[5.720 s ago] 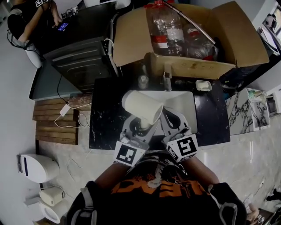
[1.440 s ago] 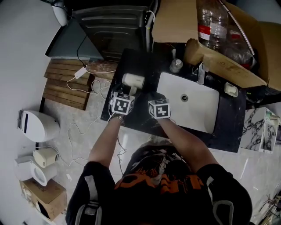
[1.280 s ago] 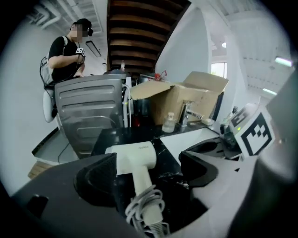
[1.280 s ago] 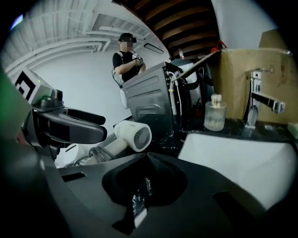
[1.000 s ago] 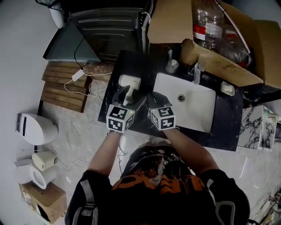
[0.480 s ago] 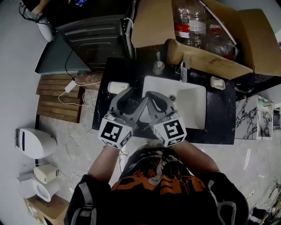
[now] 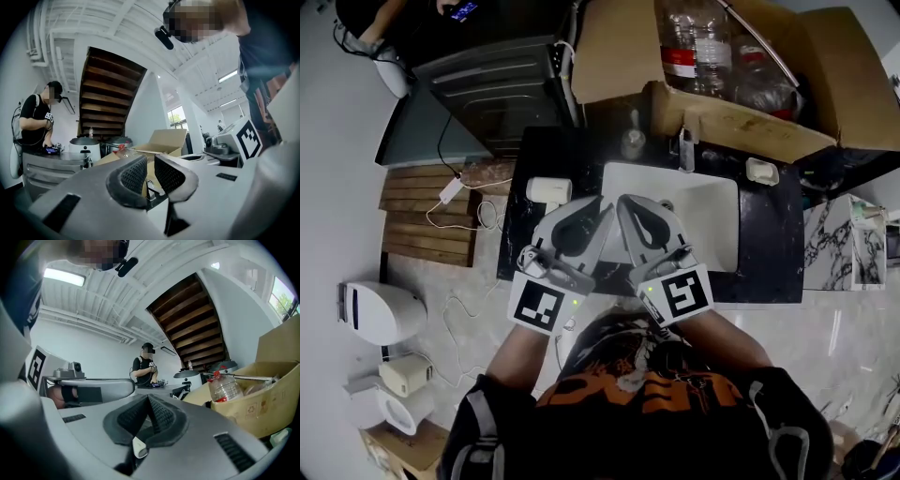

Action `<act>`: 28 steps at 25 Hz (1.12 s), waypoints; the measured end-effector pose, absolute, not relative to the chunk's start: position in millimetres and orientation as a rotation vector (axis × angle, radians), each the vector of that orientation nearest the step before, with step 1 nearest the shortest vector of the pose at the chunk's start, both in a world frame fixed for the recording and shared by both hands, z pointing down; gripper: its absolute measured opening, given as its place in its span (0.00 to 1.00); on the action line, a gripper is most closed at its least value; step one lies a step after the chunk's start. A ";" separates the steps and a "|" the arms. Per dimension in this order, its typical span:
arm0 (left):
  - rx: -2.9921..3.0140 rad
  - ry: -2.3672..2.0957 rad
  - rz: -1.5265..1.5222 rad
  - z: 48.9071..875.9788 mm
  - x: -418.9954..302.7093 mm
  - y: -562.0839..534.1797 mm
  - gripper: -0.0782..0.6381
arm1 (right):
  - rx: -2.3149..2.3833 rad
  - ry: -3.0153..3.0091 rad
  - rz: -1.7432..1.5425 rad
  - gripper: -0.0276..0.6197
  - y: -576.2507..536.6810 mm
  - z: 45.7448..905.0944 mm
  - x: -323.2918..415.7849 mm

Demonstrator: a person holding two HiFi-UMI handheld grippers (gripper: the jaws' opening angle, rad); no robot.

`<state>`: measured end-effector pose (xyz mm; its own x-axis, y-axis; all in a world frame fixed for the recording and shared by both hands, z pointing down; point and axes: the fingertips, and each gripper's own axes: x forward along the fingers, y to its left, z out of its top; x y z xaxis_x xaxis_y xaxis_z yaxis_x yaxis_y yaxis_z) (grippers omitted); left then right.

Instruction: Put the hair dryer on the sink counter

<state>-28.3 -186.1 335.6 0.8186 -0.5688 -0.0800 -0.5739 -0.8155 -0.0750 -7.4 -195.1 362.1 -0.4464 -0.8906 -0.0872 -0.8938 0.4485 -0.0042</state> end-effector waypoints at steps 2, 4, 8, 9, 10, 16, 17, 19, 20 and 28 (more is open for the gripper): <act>-2.906 0.918 0.076 336.6 -27.9 -186.0 0.20 | -1.610 2.598 0.067 0.06 -193.8 359.6 -6.4; -2.911 0.924 0.079 337.9 -27.3 -186.0 0.19 | -1.608 2.590 0.074 0.06 -192.5 356.1 -5.6; -2.922 0.947 0.089 341.3 -27.1 -186.3 0.18 | -1.612 2.584 0.089 0.06 -190.0 352.1 -4.1; -2.925 0.954 0.091 341.7 -27.3 -186.8 0.17 | -1.614 2.582 0.091 0.06 -189.6 350.9 -3.5; -2.927 0.961 0.093 341.6 -27.4 -187.5 0.17 | -1.617 2.580 0.093 0.06 -189.1 349.6 -2.6; -2.927 0.977 0.122 335.9 -27.8 -186.9 0.15 | -1.625 2.562 0.104 0.06 -183.6 341.5 1.5; -2.926 0.975 0.128 334.9 -27.1 -186.1 0.15 | -1.626 2.558 0.109 0.06 -182.6 340.1 2.3; -2.926 0.971 0.135 333.5 -24.9 -184.5 0.15 | -1.635 2.554 0.124 0.06 -180.4 338.6 3.9; -2.927 0.970 0.139 333.0 -23.7 -183.5 0.15 | -1.639 2.553 0.129 0.06 -179.2 338.4 4.8; -2.943 0.931 0.145 332.0 -11.4 -176.7 0.14 | -1.647 2.557 0.131 0.06 -173.3 337.5 9.9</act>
